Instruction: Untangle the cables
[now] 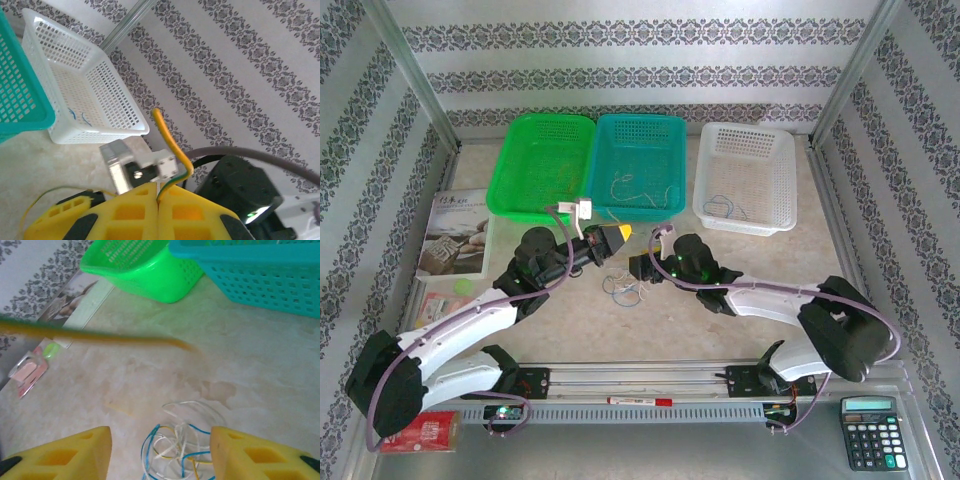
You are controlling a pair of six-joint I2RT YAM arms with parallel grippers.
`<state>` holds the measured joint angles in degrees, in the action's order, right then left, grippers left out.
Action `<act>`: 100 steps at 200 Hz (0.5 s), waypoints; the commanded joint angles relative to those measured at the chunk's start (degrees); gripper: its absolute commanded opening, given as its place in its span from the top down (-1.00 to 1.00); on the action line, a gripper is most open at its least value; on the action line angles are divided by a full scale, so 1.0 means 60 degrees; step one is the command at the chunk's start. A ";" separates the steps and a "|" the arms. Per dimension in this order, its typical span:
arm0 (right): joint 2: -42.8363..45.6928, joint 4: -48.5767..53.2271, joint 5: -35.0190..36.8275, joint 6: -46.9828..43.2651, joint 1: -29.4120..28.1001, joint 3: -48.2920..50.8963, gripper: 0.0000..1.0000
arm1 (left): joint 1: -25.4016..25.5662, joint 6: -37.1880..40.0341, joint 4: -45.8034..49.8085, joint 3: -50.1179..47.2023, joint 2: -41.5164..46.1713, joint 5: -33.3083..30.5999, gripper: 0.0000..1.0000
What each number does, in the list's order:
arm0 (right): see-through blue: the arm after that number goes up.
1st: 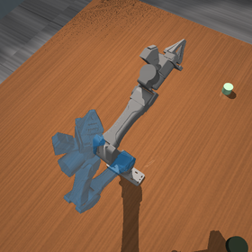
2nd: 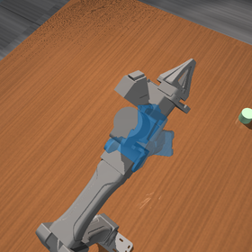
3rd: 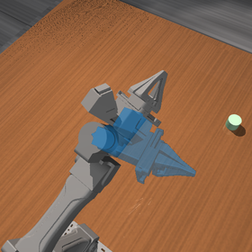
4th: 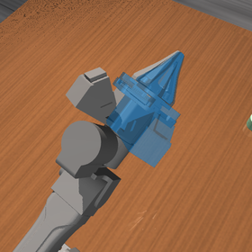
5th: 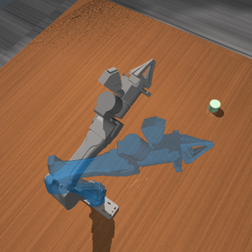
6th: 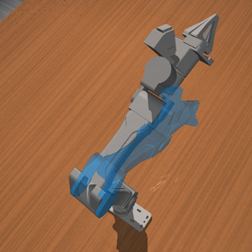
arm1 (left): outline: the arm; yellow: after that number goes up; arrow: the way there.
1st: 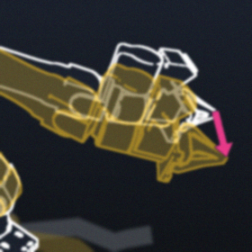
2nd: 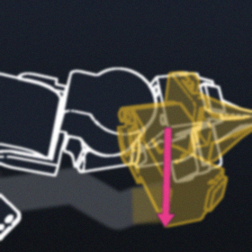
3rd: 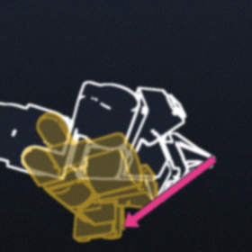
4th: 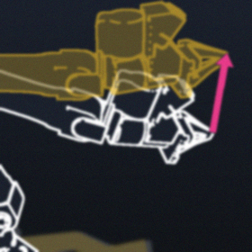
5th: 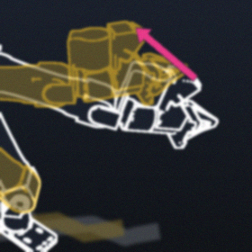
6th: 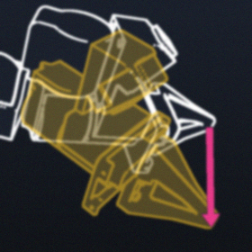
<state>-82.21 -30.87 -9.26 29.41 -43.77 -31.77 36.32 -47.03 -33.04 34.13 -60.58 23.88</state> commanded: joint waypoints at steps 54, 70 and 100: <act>-0.0736 -0.1534 0.0724 0.0502 -0.0064 0.0324 0.02 | 0.0101 0.0224 0.1120 0.1329 0.1283 -0.0895 1.00; -0.0566 -0.1483 0.0741 0.0552 -0.0046 0.0466 0.01 | 0.0088 0.0830 0.2399 0.1867 0.1610 -0.1567 1.00; 0.0002 -0.1101 0.0709 0.0666 -0.0056 0.0592 -0.03 | -0.0068 0.2283 0.4677 0.2780 0.1836 -0.3132 1.00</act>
<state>-85.62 -37.01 -5.89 32.03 -43.77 -29.08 36.32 -42.15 -18.63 46.61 -50.72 13.82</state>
